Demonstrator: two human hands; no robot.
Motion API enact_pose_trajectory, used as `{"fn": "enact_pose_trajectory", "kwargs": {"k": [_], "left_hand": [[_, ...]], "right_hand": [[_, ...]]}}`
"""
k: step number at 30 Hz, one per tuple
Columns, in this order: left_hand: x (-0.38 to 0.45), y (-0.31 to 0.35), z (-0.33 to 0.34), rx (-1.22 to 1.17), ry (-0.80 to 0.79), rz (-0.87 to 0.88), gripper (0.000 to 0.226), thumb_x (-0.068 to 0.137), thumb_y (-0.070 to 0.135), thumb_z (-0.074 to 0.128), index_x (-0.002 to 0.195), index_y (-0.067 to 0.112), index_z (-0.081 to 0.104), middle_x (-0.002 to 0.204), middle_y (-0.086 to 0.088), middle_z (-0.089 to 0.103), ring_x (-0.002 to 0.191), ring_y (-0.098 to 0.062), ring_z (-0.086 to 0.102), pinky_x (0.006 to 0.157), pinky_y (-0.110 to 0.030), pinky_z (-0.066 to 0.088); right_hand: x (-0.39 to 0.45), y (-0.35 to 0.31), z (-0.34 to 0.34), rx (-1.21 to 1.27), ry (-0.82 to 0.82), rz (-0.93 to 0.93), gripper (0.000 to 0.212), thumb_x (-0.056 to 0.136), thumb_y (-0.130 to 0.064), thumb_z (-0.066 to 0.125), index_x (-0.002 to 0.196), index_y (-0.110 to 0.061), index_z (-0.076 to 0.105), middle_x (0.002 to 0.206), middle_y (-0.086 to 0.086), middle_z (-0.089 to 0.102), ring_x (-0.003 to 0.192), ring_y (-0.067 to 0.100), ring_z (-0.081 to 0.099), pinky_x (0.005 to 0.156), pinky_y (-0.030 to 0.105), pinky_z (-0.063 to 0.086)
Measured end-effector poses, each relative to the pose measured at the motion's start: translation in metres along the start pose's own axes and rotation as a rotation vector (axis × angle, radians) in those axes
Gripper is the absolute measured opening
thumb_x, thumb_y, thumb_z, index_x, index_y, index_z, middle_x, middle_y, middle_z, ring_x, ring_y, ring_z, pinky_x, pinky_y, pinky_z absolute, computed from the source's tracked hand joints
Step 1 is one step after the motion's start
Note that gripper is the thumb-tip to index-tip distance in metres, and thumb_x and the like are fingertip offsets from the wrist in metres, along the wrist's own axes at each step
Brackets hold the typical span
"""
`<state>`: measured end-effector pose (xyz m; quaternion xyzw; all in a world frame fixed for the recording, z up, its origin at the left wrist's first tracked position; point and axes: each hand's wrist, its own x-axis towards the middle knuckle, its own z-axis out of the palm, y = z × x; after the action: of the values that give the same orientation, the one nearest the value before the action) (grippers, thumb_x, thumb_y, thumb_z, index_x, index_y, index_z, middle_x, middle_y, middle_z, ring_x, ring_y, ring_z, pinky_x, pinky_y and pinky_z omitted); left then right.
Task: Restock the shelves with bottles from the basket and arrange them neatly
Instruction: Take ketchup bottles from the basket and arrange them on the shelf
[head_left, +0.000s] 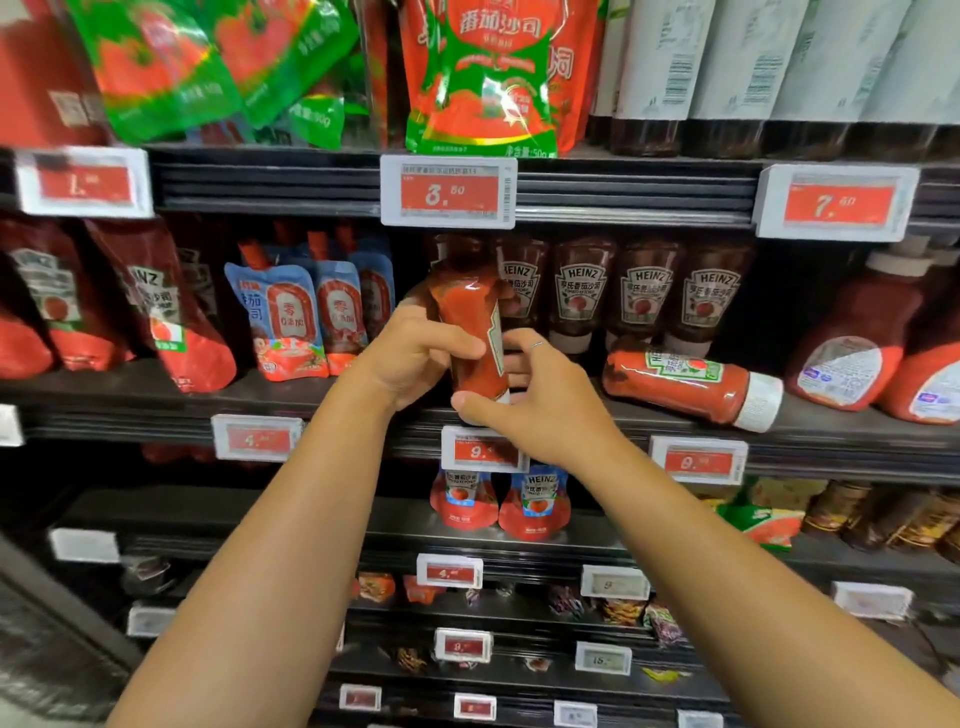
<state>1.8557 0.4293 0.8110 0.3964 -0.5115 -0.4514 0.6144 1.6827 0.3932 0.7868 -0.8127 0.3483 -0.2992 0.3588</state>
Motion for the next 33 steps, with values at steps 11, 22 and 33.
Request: {"fn": "enact_pose_trajectory", "kwargs": {"k": [11,22,33], "left_hand": [[-0.011,-0.016,-0.027,0.402,0.213,0.036,0.063,0.077,0.019,0.087,0.132,0.009,0.057,0.114,-0.001,0.076,0.107,-0.017,0.072,0.083,-0.027,0.059],[-0.013,-0.029,-0.03,0.334,0.327,0.107,0.055,0.069,0.026,0.088,0.118,0.024,0.064,0.109,0.003,0.077,0.104,-0.015,0.073,0.082,-0.024,0.058],[-0.016,-0.036,-0.039,0.211,0.339,0.08,0.067,0.067,0.018,0.083,0.129,0.016,0.058,0.121,-0.005,0.073,0.117,-0.023,0.068,0.096,-0.039,0.055]], "right_hand": [[0.026,-0.005,0.033,-0.012,0.188,0.069,0.074,0.054,-0.063,0.089,0.104,-0.021,0.054,0.102,-0.005,0.068,0.094,0.013,0.066,0.074,0.031,0.059],[0.034,-0.001,0.048,-0.109,0.261,-0.048,0.063,0.066,-0.048,0.085,0.107,-0.021,0.046,0.096,-0.006,0.037,0.08,0.008,0.045,0.062,0.013,0.038],[0.054,0.012,0.013,0.199,-0.099,-0.082,0.054,0.075,-0.018,0.085,0.122,-0.028,0.059,0.116,-0.004,0.074,0.106,0.007,0.07,0.099,0.04,0.056]]}}
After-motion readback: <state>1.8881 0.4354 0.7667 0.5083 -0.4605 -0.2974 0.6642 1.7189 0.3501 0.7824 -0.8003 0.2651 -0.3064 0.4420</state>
